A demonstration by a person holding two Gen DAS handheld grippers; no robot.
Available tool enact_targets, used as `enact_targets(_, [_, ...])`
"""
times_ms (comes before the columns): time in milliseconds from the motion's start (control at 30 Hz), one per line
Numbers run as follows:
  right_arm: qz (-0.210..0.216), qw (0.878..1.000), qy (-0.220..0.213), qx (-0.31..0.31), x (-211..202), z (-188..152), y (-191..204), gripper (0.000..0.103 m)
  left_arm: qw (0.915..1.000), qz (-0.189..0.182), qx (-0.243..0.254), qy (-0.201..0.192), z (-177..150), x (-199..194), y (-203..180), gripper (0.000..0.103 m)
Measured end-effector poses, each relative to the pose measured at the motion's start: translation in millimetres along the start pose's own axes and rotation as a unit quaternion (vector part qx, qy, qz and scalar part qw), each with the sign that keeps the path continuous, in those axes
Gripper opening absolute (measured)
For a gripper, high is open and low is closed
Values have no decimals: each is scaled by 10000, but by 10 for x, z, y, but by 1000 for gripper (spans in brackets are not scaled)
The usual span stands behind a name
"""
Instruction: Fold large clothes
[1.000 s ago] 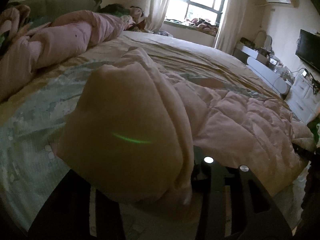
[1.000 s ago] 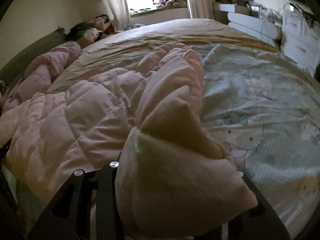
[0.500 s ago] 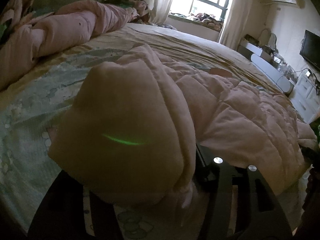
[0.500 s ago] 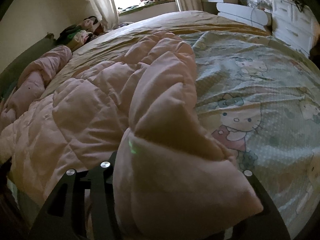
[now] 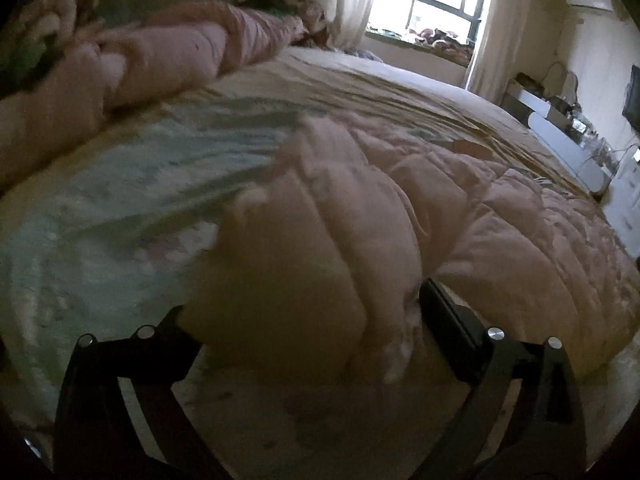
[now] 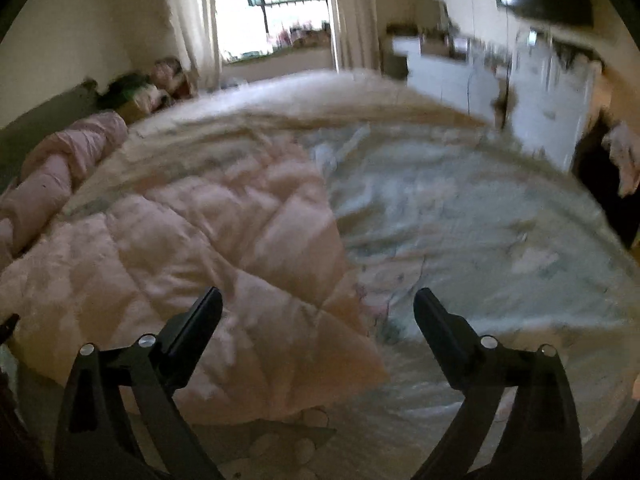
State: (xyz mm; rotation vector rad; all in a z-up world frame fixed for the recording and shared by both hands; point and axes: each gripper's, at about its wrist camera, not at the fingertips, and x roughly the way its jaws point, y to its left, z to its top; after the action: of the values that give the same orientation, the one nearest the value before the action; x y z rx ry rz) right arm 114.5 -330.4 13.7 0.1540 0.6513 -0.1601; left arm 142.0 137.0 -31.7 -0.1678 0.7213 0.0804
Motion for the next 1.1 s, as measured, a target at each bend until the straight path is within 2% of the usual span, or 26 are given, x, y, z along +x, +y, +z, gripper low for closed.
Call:
enact_targets(133, [288,9981,-422,-341,-406,26,217,99,9995,96,172,-233,-36,-290,-41,93])
enact_targets(300, [714,9941,-580,-575,-746,-47,527,99,9986,-29,222,-486,-89,-744,-79,94])
enact_targets(500, [979,9895,-714,-785,-1101,-234,915,99,9969,-278,266,-683,-183,-1165,-151,94])
enact_targets(767, [1267,9838,-689,-1061,-1431,-708,1320,99,9948,-696,312,-671,-435,-1442,-273,94])
enact_targets(867, [1077,9847,-876,-1054,-1526,-886,1350,99,9940,-811,360,-639,-593,-1467,-342,94])
enact_targets(1100, [1097,9850,-496,-1234,-1489,-1247,1418,99,9934,-978,432,-419,-824,-1457,-458,94])
